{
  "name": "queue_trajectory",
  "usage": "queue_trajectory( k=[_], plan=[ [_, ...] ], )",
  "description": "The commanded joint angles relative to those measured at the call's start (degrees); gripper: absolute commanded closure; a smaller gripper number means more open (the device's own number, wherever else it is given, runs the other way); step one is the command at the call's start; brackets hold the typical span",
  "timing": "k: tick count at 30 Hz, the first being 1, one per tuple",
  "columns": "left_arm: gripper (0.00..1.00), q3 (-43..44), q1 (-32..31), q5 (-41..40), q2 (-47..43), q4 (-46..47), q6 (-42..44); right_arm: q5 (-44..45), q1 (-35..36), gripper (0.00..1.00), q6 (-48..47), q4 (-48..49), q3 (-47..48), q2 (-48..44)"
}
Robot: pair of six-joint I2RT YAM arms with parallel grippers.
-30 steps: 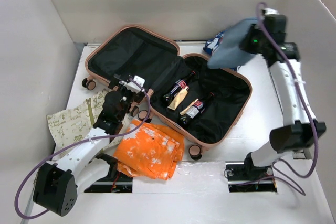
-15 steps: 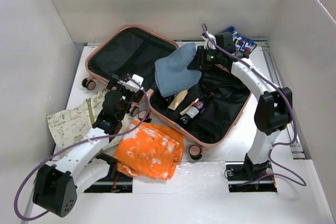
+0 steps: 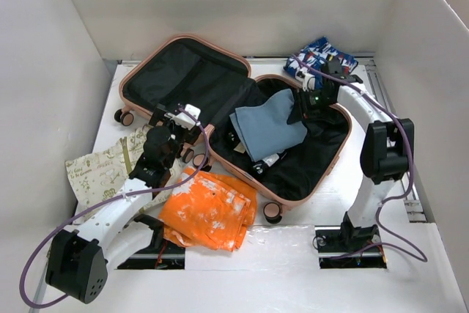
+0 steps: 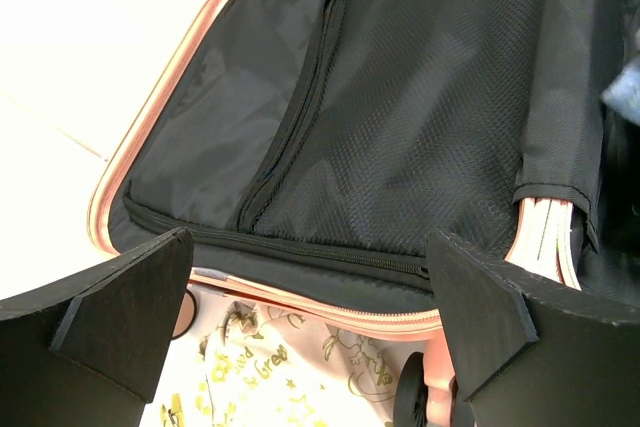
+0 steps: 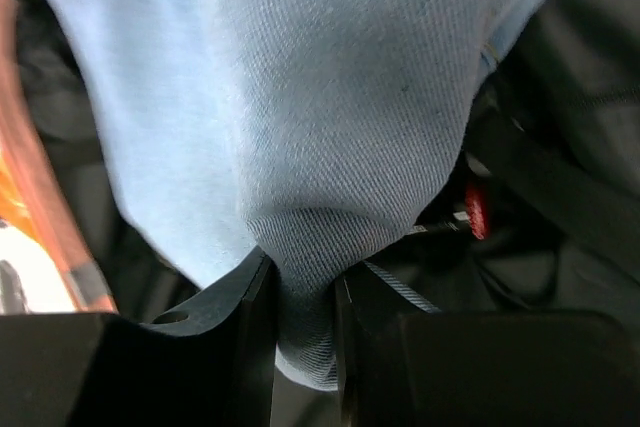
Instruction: Pack the luggage
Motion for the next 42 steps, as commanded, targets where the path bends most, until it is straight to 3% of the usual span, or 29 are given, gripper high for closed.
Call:
queue_trajectory(
  k=[1, 3, 9, 15, 18, 20, 22, 28, 30, 32, 34, 37, 42],
  plan=[
    [0.00, 2.4, -0.2, 0.4, -0.2, 1.6, -0.2, 4.8, -0.3, 1.00, -6.8, -8.3, 4.5, 2.0],
    [0.00, 2.4, -0.2, 1.0, -0.2, 1.6, -0.2, 6.0, 0.4, 1.00, -9.4, -9.9, 9.8, 5.9],
    [0.00, 2.4, -0.2, 1.0, -0.2, 1.6, 0.4, 21.1, 5.0, 1.00, -12.9, -17.5, 31.5, 17.4],
    [0.00, 2.4, -0.2, 1.0, -0.2, 1.6, 0.9, 28.9, 6.8, 0.97, -14.4, -19.4, 38.7, 21.2],
    [0.00, 2.4, -0.2, 1.0, -0.2, 1.6, 0.9, 30.4, 6.8, 0.79, -15.1, -19.4, 39.3, 22.6],
    [0.00, 2.4, -0.2, 1.0, -0.2, 1.6, 0.9, 32.3, 6.8, 0.48, -15.1, -19.4, 39.3, 22.6],
    [0.00, 2.4, -0.2, 1.0, -0.2, 1.6, 1.4, 35.9, 7.3, 0.32, -15.1, -19.4, 41.0, 20.9],
    [0.00, 3.0, -0.2, 1.0, -0.2, 1.6, 1.4, 48.6, 10.2, 0.16, -15.1, -18.5, 45.5, 13.9],
    [0.00, 3.0, -0.2, 1.0, -0.2, 1.6, 1.4, 50.8, 12.9, 0.16, -15.1, -14.4, 40.3, 9.5],
    [0.00, 3.0, -0.2, 1.0, -0.2, 1.1, 0.8, 49.6, 15.1, 0.23, -15.1, -9.7, 34.0, 6.9],
    [0.00, 3.6, -0.2, 1.0, 0.4, 0.5, 0.3, 48.1, 17.6, 0.54, -13.6, -3.8, 27.3, 6.0],
    [0.00, 4.7, -0.2, 1.0, 0.4, -1.4, -0.9, 43.6, 17.1, 0.95, -10.4, -2.7, 26.8, 9.1],
    [0.00, 6.0, -0.2, 0.5, 0.9, -4.2, -4.5, 27.2, 16.9, 1.00, -10.0, 6.4, 23.7, 14.3]
  ],
)
